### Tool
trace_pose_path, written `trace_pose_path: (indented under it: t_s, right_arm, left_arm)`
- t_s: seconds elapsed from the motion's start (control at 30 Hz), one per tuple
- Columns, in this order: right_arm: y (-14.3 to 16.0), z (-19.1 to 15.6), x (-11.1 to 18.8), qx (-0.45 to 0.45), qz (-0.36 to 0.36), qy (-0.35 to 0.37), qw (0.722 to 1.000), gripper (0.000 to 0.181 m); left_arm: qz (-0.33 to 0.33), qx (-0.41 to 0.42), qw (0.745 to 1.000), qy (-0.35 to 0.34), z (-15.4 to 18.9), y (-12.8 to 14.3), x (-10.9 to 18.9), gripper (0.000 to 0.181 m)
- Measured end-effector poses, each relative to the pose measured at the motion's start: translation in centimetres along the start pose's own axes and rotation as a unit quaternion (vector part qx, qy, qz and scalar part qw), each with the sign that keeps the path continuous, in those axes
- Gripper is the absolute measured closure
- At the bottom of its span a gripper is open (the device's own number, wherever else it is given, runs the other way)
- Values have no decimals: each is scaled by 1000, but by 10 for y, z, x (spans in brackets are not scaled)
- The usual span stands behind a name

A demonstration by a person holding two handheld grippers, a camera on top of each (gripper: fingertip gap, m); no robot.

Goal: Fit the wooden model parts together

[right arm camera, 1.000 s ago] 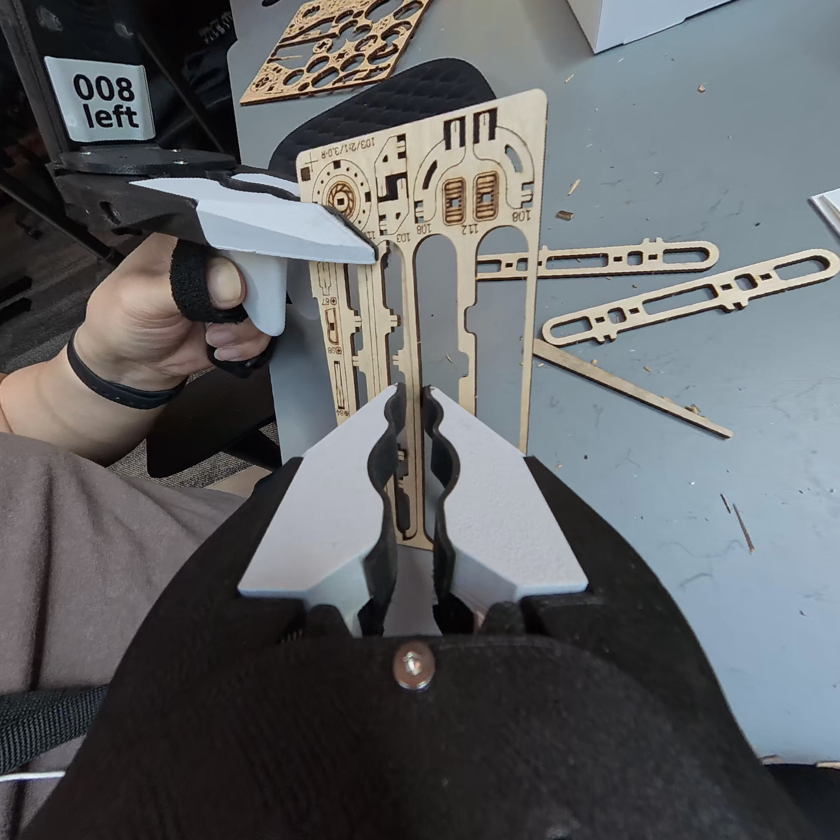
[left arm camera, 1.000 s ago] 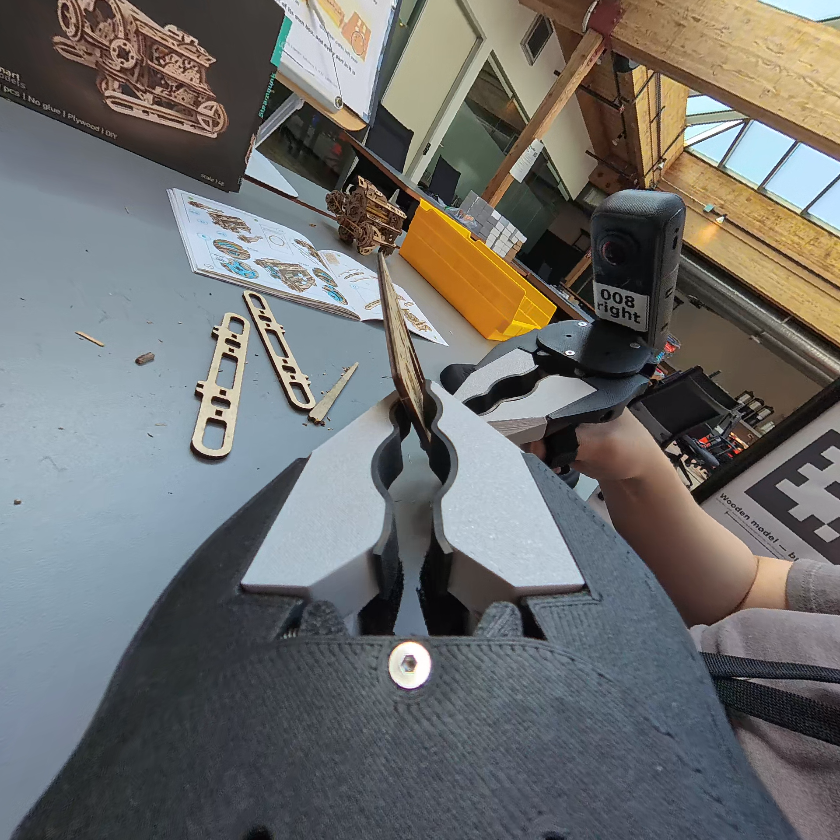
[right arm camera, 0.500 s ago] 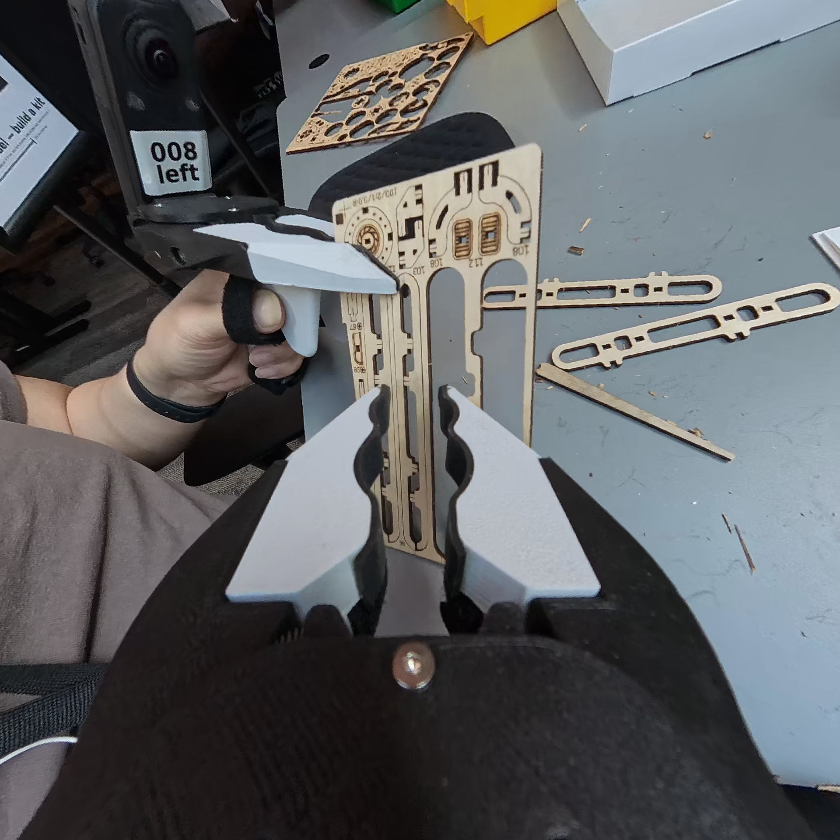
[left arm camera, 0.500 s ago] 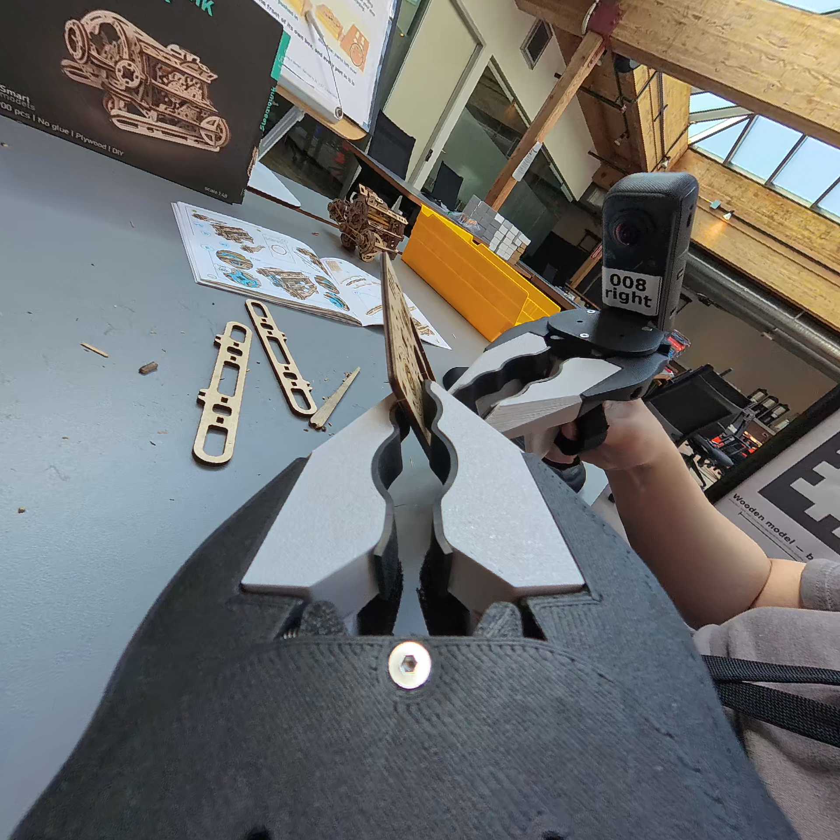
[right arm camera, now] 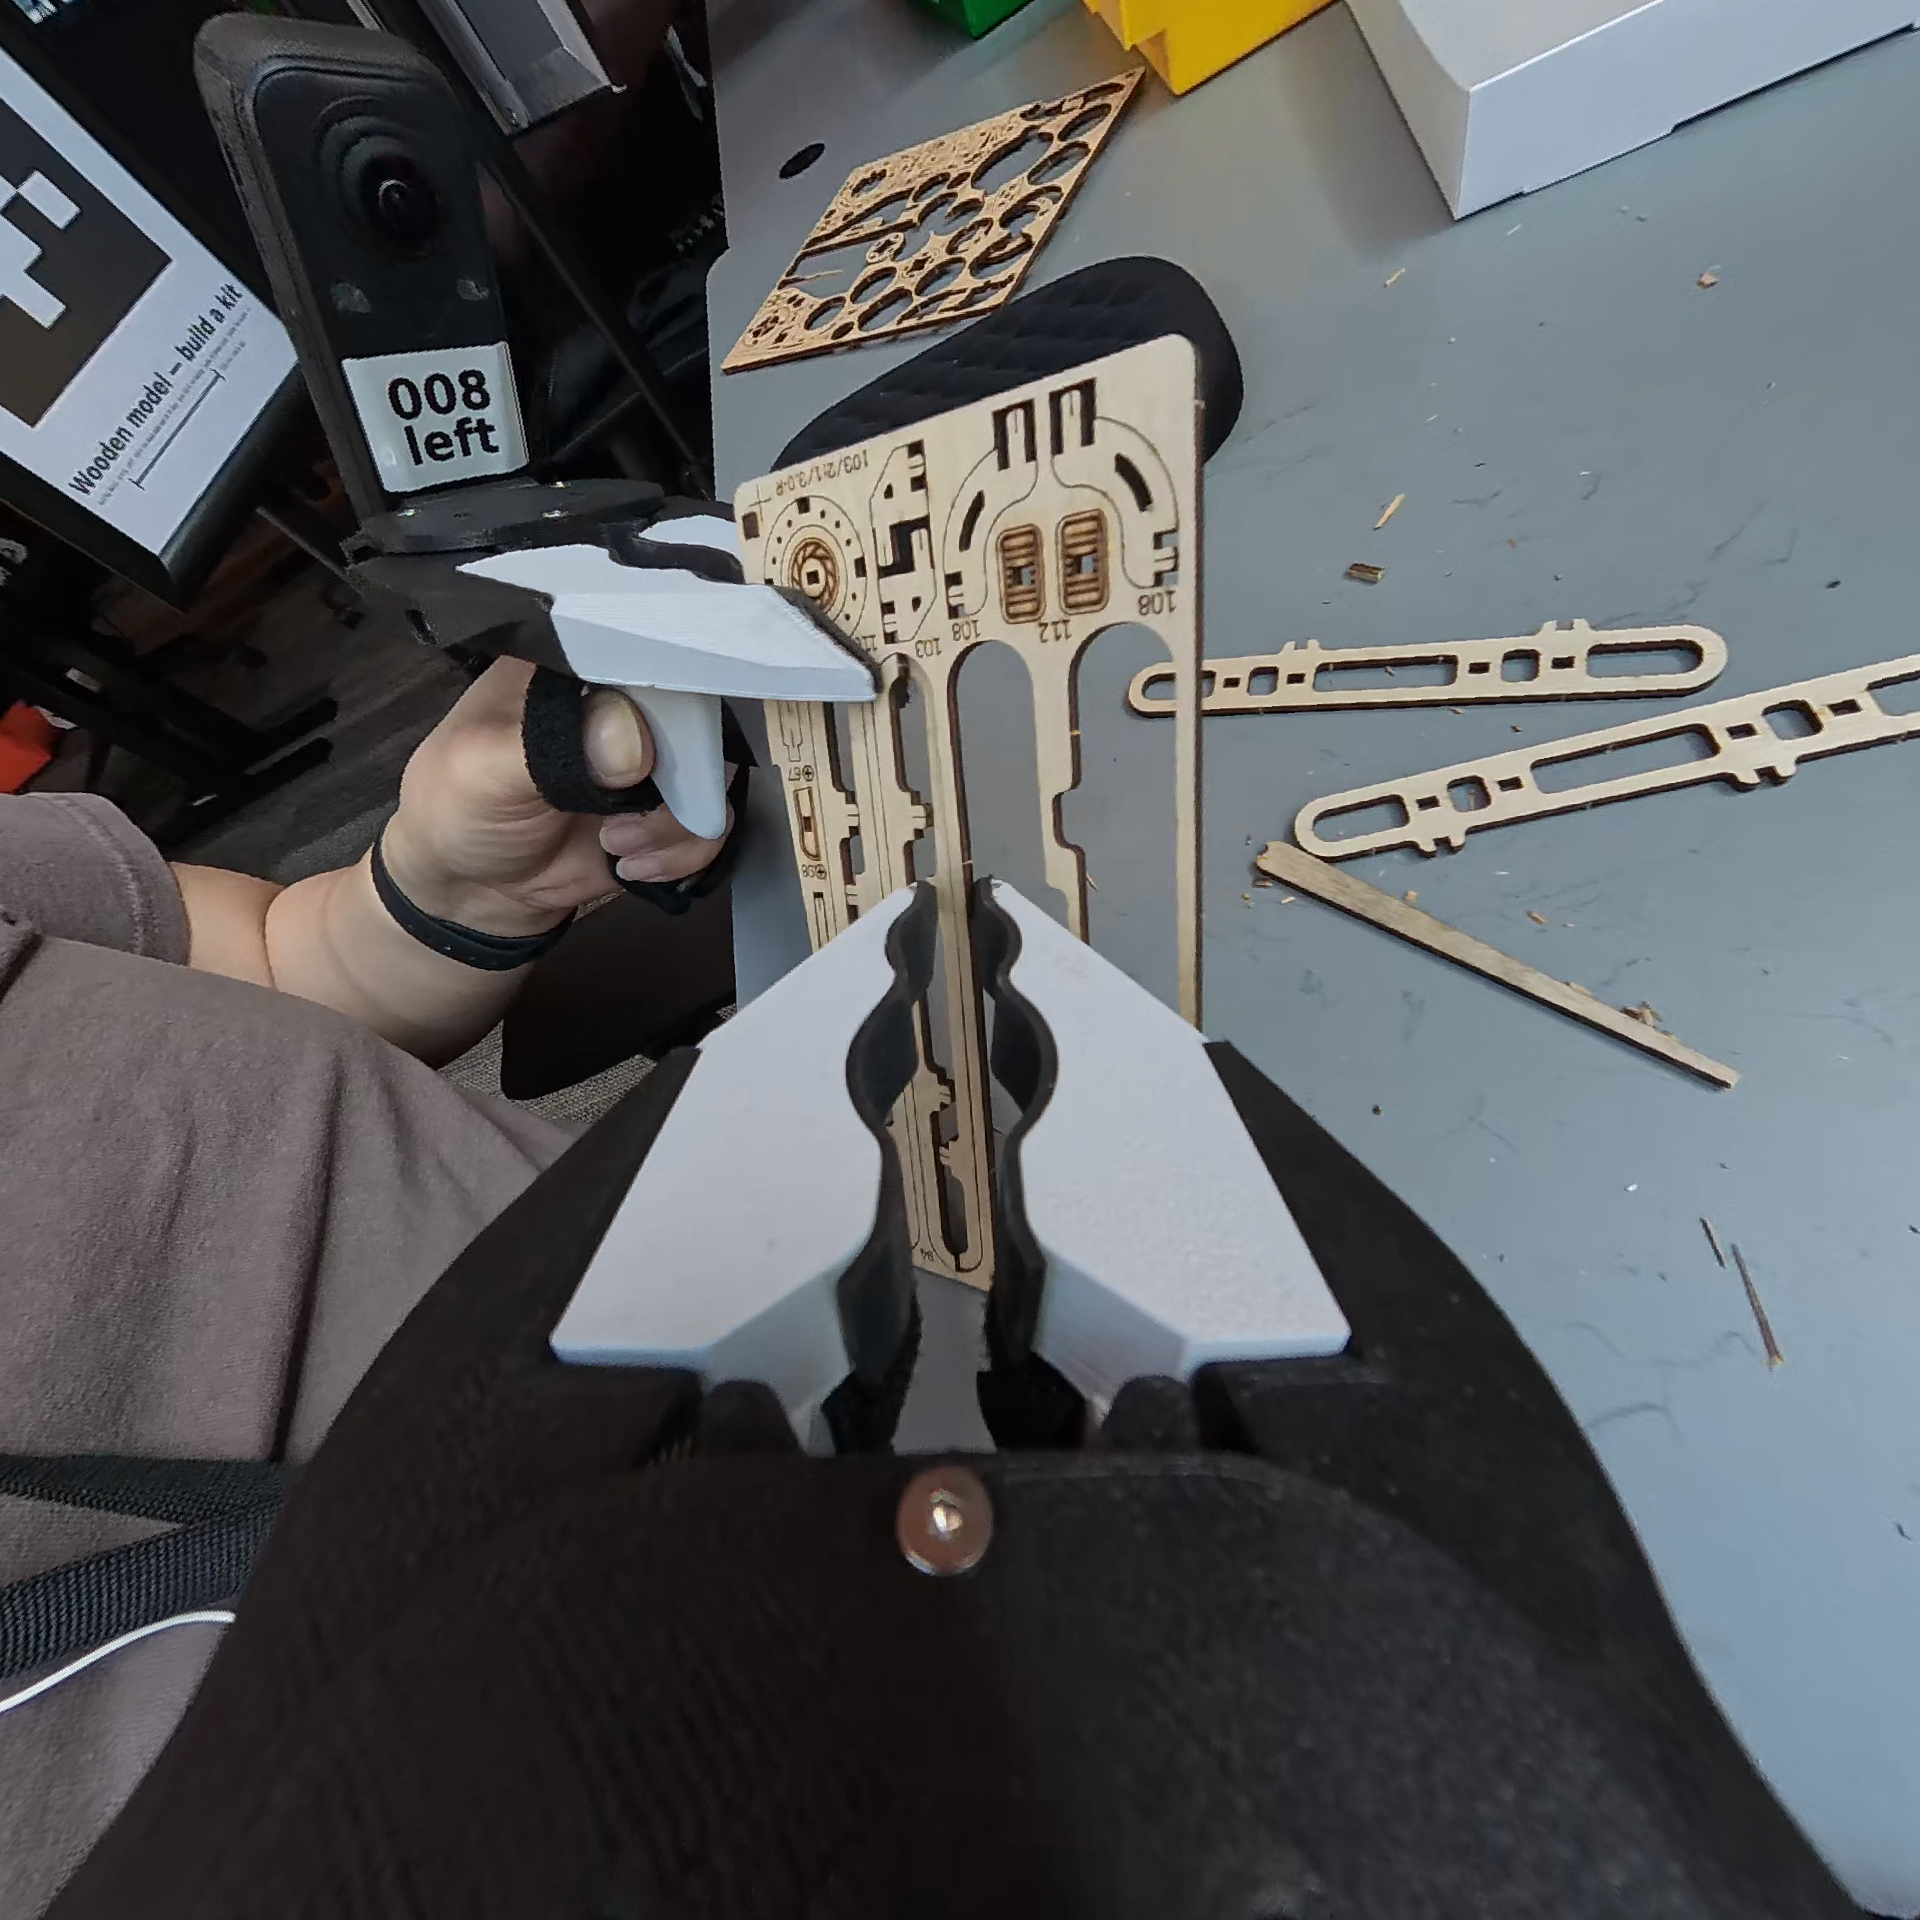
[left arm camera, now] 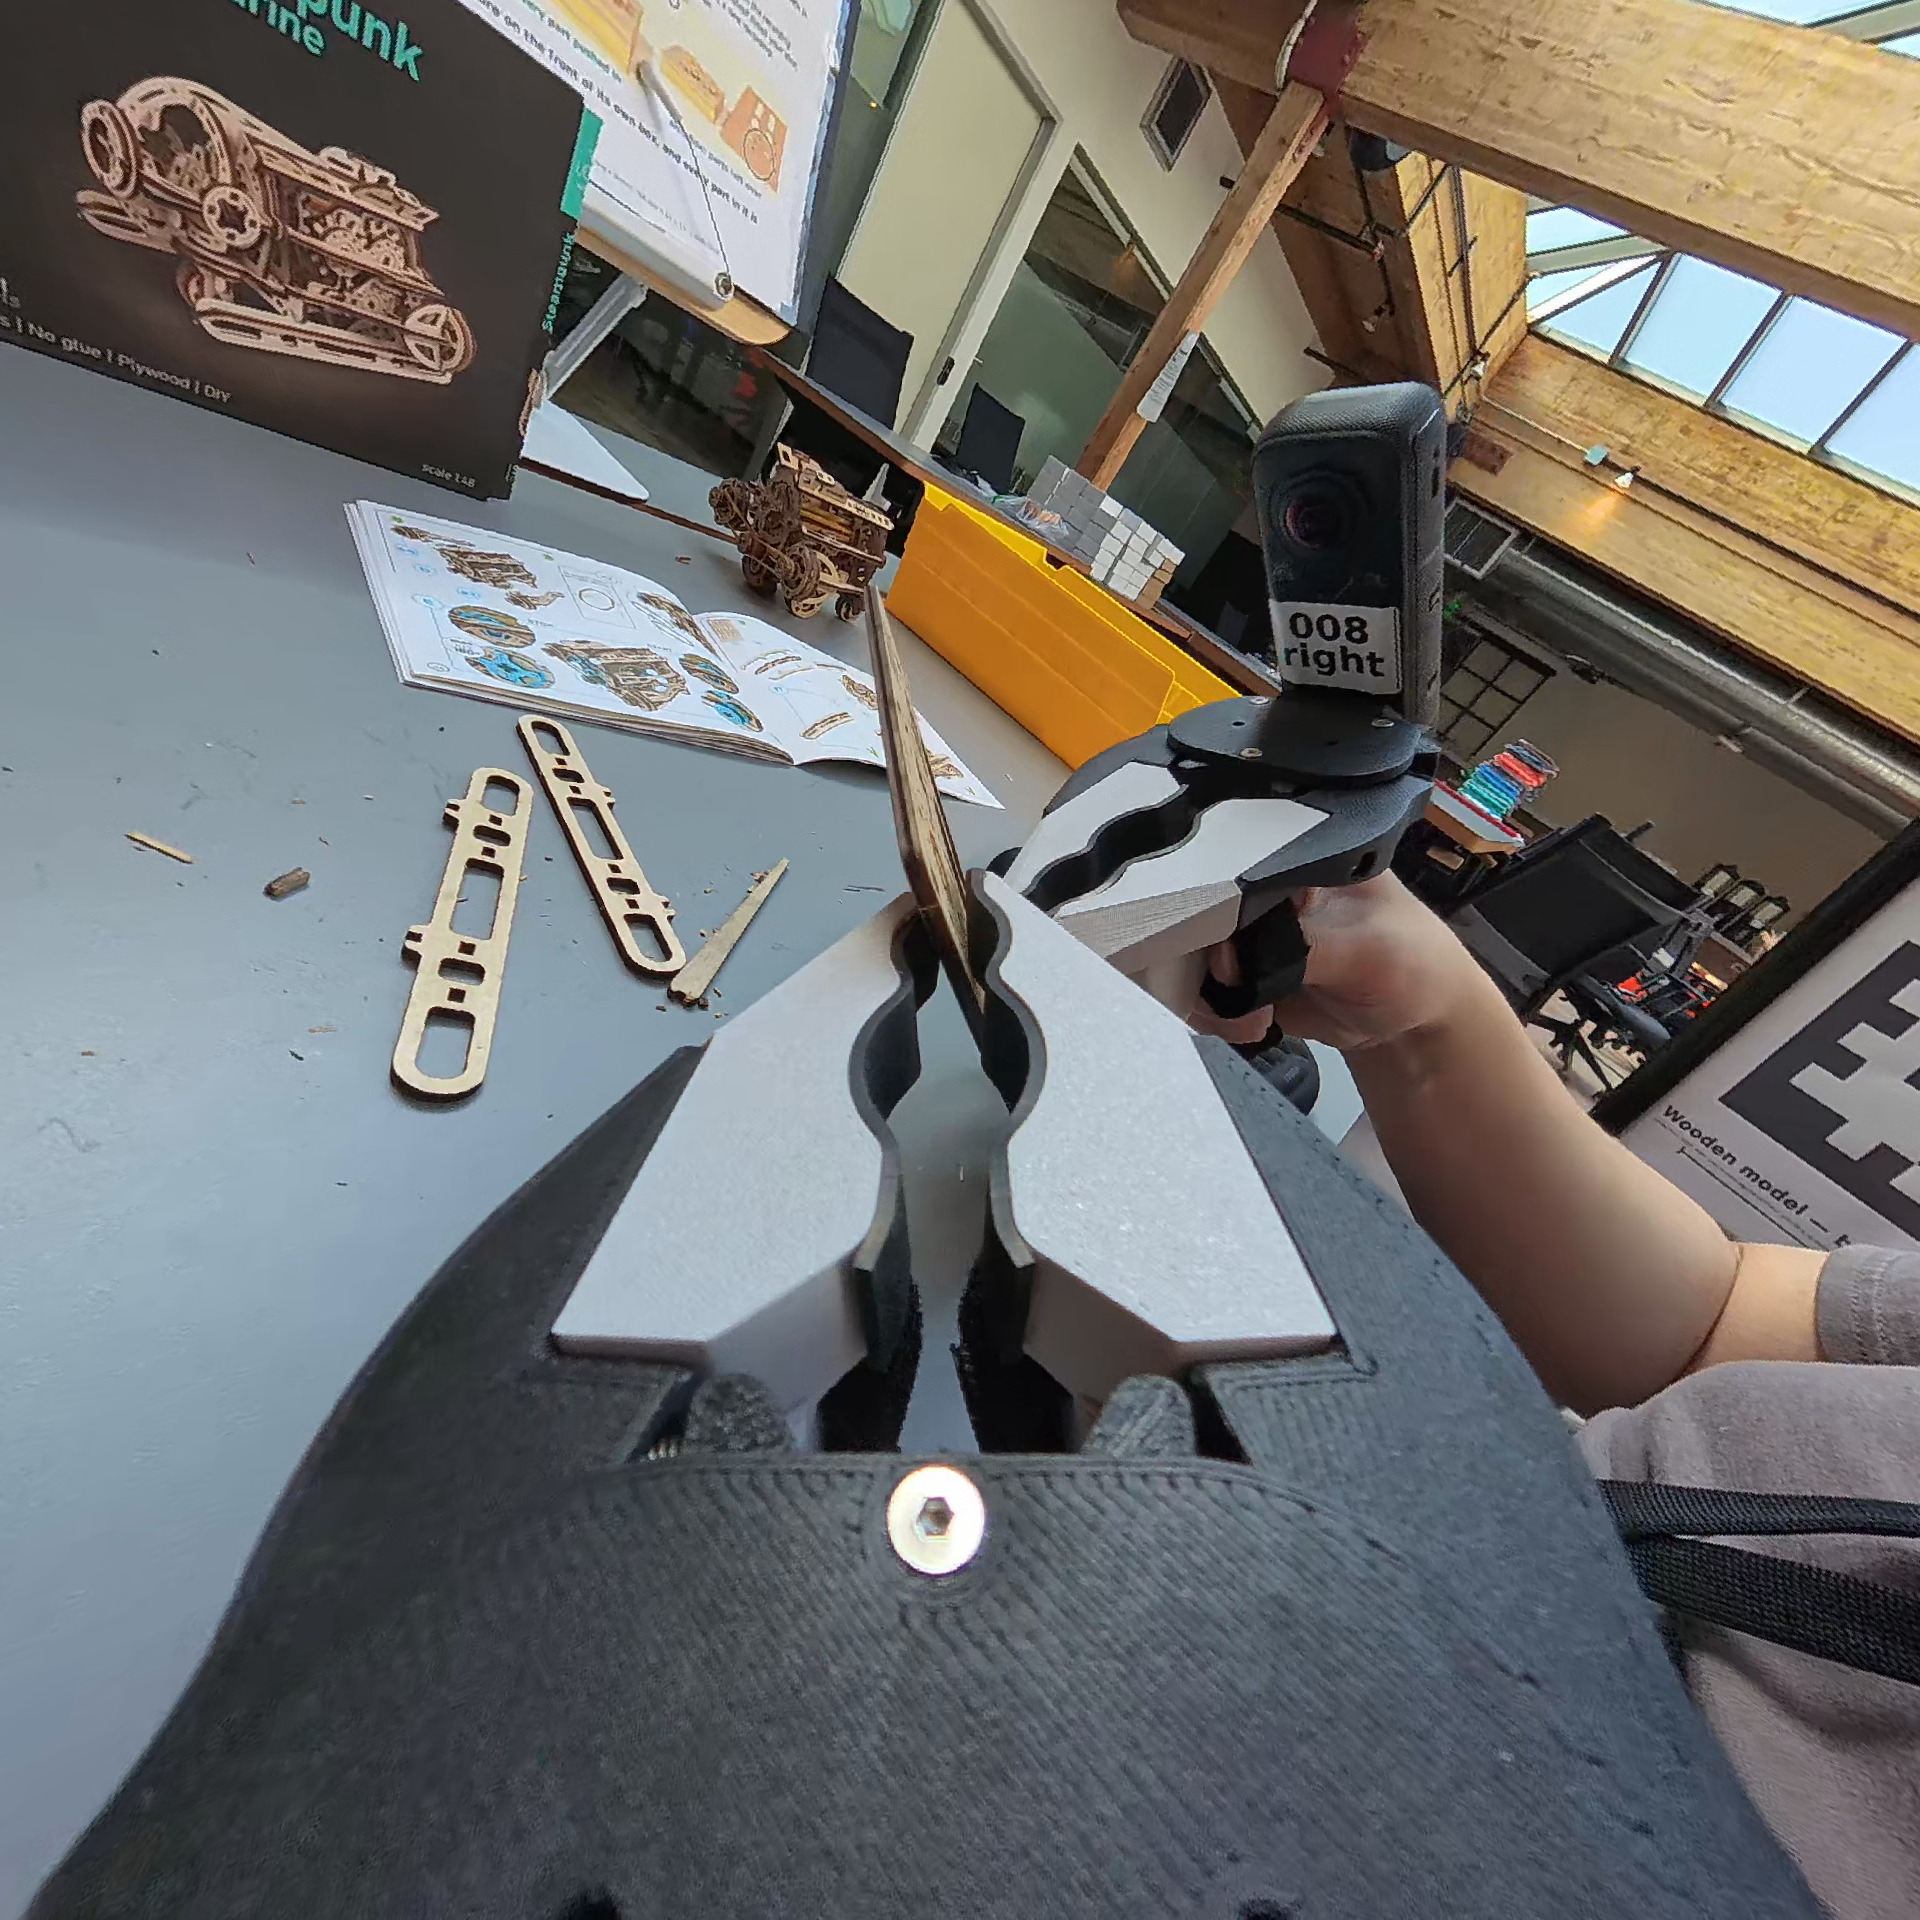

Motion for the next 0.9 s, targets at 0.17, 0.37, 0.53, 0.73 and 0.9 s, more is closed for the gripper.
trace_pose_path:
  t_s: [0.17,0.37,0.53,0.73,0.9]
  right_arm:
    - [-1,-4,-1,14,-5,20,1000,177]
    - [0,-10,-6,55,-20,64,996,180]
    - [2,-7,-1,41,-20,41,998,178]
    - [2,-13,7,104,-10,65,992,178]
    - [-1,-19,3,119,8,111,987,173]
  left_arm:
    - [1,-30,1000,1,8,-2,0,179]
    - [-2,-20,1000,-8,2,0,0,179]
    - [-2,17,1000,4,-3,5,-1,179]
    - [8,31,999,26,0,6,-3,180]
    - [22,27,999,16,0,4,-2,181]
Point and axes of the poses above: each gripper's, where its closed fingertips meet, x back along the fingers, y out of its underside, z = x × y across the jaws, the point moved 10 cm from there along x, back along the fingers, and after that the axes turned 7 degrees about z, right-handed, at the moved point
